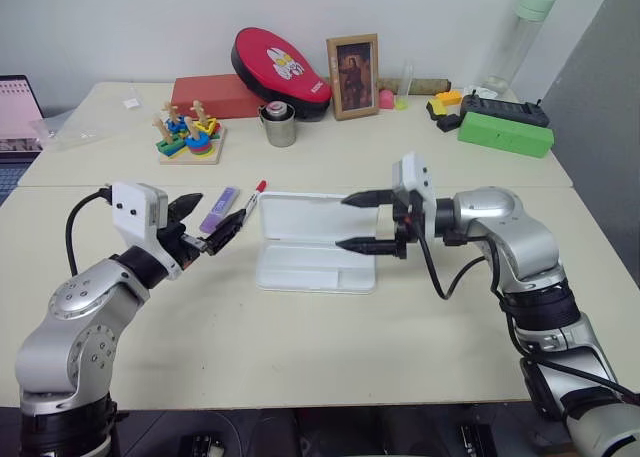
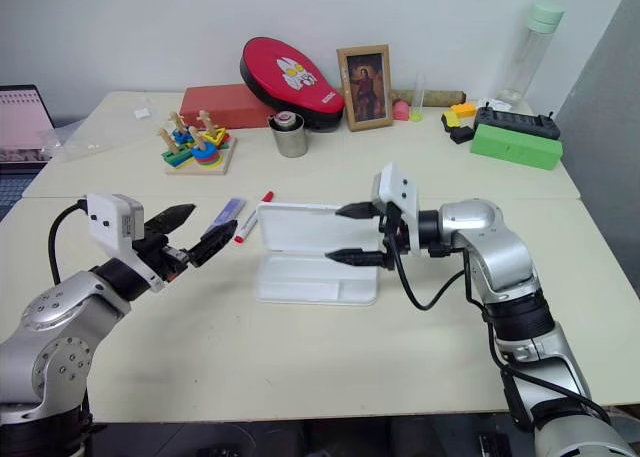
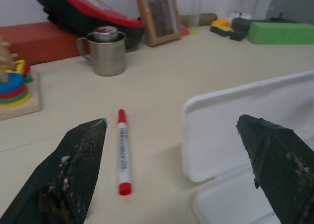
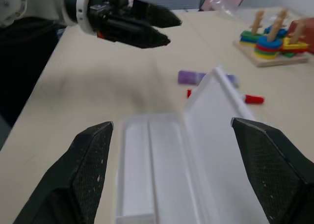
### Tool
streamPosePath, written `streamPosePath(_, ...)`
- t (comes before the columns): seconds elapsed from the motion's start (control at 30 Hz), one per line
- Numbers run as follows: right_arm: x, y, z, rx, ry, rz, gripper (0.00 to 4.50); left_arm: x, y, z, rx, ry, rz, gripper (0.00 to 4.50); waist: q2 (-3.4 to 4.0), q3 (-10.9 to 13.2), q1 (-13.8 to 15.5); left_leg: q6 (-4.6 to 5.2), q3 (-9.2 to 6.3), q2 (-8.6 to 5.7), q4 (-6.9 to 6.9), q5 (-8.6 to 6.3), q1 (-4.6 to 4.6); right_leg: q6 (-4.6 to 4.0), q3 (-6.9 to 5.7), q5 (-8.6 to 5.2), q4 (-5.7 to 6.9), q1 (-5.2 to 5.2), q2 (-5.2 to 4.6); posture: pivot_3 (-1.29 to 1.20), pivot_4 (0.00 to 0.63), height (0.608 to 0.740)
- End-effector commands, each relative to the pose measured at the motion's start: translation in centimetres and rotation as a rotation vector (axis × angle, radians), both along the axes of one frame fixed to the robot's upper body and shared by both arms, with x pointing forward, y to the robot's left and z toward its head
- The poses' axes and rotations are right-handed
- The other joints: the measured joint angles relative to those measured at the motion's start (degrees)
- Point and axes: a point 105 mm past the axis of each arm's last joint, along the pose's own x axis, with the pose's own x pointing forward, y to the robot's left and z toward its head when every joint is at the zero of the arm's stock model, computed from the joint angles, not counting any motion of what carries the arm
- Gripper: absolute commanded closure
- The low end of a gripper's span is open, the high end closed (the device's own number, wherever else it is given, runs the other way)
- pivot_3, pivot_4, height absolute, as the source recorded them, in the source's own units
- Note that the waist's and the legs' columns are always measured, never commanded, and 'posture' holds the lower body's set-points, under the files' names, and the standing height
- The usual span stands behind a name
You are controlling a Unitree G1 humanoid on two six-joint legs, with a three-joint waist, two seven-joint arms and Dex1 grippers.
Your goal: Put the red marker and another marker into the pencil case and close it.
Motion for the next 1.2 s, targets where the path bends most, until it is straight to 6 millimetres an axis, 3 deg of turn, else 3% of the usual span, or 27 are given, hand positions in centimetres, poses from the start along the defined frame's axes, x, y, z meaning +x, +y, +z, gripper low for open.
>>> streamPosePath(0.03,0.3,0.4,3.7,0.114,-0.072,-0.034,0.06,2.6,1.8,-1.4,0.064,0.057,0.112,0.00,0.01,0.0,0.1,0.00,0.00,0.00,-0.01,0.00,-0.01,0.00,-0.01,0.00,0.01,-0.02,0.00,0.00,0.150,0.740)
streamPosePath(0.1,0.4,0.5,4.8,0.154,-0.086,-0.044,0.06,3.7,2.3,-2.0,0.049,0.089,0.138,0.00,0.01,0.0,0.0,0.00,-0.02,0.01,-0.01,0.00,-0.03,0.00,0.00,0.01,0.06,-0.08,0.04,0.00,0.150,0.740)
streamPosePath(0.23,0.3,0.5,6.1,0.197,-0.113,-0.058,0.06,5.4,1.4,-3.4,0.061,0.148,0.099,0.00,0.01,0.0,0.1,0.00,-0.02,0.01,-0.02,0.00,-0.06,0.00,-0.02,0.01,0.03,-0.08,0.04,0.00,0.150,0.740)
streamPosePath(0.43,0.3,0.1,6.5,0.216,-0.132,-0.083,0.06,7.1,-1.1,-4.7,0.067,0.182,-0.006,0.00,0.01,0.0,0.2,0.00,-0.03,0.01,-0.09,0.00,-0.08,0.00,-0.04,0.02,0.04,-0.10,0.03,0.00,0.150,0.740)
streamPosePath(0.57,0.3,-0.1,6.3,0.213,-0.135,-0.092,0.06,7.5,-1.8,-5.3,0.065,0.212,-0.041,0.00,0.01,0.0,0.2,0.00,-0.04,0.01,-0.09,0.00,-0.08,-0.01,-0.05,0.02,0.05,-0.10,0.03,0.00,0.150,0.740)
streamPosePath(0.77,0.3,-0.2,6.6,0.213,-0.143,-0.102,0.06,7.5,-1.5,-7.6,0.100,0.299,0.000,0.00,0.01,0.0,0.1,0.00,-0.04,0.01,-0.09,0.00,-0.08,0.00,-0.04,0.02,0.06,-0.10,0.03,0.00,0.150,0.740)
streamPosePath(1.0,0.4,-0.1,6.9,0.215,-0.142,-0.101,0.06,7.6,-0.7,-8.7,0.127,0.338,0.062,0.00,0.01,0.0,0.1,0.00,-0.04,0.01,-0.08,0.00,-0.07,0.00,-0.05,0.02,0.08,-0.09,0.03,0.00,0.150,0.740)
streamPosePath(1.03,0.3,-0.1,6.9,0.215,-0.142,-0.098,0.00,7.6,-0.6,-8.7,0.124,0.336,0.065,0.36,0.02,0.0,0.1,0.00,-0.05,0.01,-0.07,0.01,-0.06,0.00,-0.04,0.02,0.09,-0.09,0.03,0.00,0.150,0.740)
streamPosePath(1.2,0.1,0.0,7.3,0.231,-0.140,-0.085,0.00,7.6,-0.6,-8.5,0.120,0.327,0.071,1.20,0.02,0.0,0.0,0.00,-0.04,0.01,-0.06,0.01,-0.06,0.00,-0.03,0.02,0.09,-0.08,0.03,0.00,0.150,0.740)
